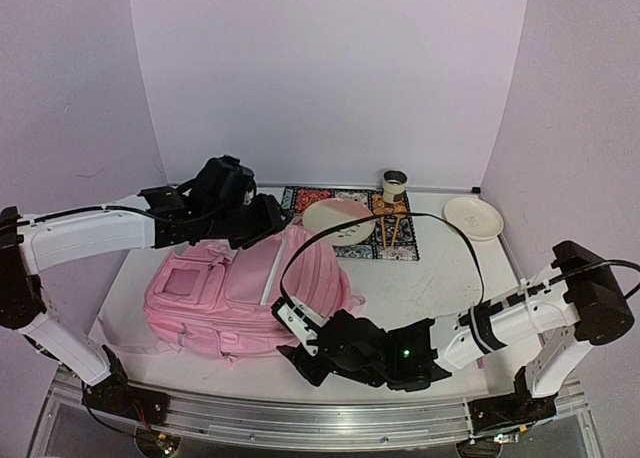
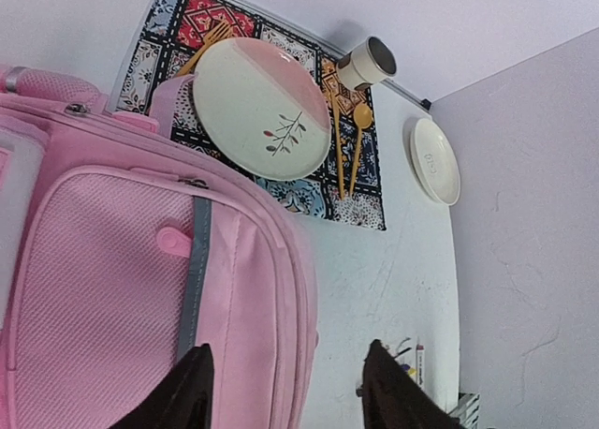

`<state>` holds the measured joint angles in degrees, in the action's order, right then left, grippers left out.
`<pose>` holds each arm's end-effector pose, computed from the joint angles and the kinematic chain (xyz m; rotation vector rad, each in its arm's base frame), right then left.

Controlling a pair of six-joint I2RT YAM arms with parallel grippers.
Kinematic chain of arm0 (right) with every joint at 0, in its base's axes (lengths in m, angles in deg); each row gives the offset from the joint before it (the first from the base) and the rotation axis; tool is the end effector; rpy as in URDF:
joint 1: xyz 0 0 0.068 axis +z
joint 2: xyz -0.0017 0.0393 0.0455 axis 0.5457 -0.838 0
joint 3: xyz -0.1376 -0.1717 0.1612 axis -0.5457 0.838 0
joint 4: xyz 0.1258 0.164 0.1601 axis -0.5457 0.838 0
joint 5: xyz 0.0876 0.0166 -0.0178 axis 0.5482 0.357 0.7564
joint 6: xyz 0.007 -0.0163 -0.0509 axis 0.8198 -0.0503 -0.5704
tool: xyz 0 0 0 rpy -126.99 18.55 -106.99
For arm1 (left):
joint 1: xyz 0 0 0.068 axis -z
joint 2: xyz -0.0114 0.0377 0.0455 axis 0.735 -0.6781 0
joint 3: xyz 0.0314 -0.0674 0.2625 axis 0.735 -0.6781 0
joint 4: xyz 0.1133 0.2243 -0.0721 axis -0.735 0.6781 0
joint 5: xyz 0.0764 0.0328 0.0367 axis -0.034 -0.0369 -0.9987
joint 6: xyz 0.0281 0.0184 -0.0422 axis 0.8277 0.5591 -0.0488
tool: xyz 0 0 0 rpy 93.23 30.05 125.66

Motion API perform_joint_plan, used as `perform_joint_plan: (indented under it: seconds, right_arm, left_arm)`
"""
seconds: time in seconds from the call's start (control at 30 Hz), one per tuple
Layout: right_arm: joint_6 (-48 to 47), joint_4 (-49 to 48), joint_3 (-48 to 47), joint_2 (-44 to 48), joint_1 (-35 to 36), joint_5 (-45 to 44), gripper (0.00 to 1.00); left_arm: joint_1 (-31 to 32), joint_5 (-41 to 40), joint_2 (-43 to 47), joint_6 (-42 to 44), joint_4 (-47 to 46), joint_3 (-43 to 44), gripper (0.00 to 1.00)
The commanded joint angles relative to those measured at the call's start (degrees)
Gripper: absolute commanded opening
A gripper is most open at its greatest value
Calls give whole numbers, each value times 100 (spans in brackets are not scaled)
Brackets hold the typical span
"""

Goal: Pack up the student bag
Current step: Put down the student bag at the center of the board, then rotate the student bag at the center of the board.

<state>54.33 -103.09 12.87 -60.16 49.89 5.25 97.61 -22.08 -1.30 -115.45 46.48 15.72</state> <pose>0.0599 0.3659 0.2154 -0.8083 1.6247 0.8106 0.2209 -0.2575 0.3044 -0.1849 2.3022 -0.8473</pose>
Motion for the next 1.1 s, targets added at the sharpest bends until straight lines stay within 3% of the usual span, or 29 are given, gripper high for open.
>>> perform_joint_plan:
  seconds: [0.0,0.17,0.33,0.57,0.83,1.07]
  right_arm:
    - [364,486,125,528,-141,-321,48]
    - [682,943,103,785,-347,-158,53]
    - [927,1181,126,1093,-771,285,57]
    - [1240,1453,-90,1259,-1686,969,64]
    - [1622,1826,-764,603,-2577,1424,67]
    - [1626,1904,-1711,-285,-2828,2136,68]
  left_arm:
    - [-3,-186,695,710,138,-498,60]
    - [-4,-299,1425,974,590,-1311,73]
    - [6,-184,1946,807,790,-1868,79]
    - [13,-306,1977,447,1262,-2066,82]
    - [14,-769,2154,12,1512,-2397,82]
    - [6,-911,2128,-253,1616,-2608,82]
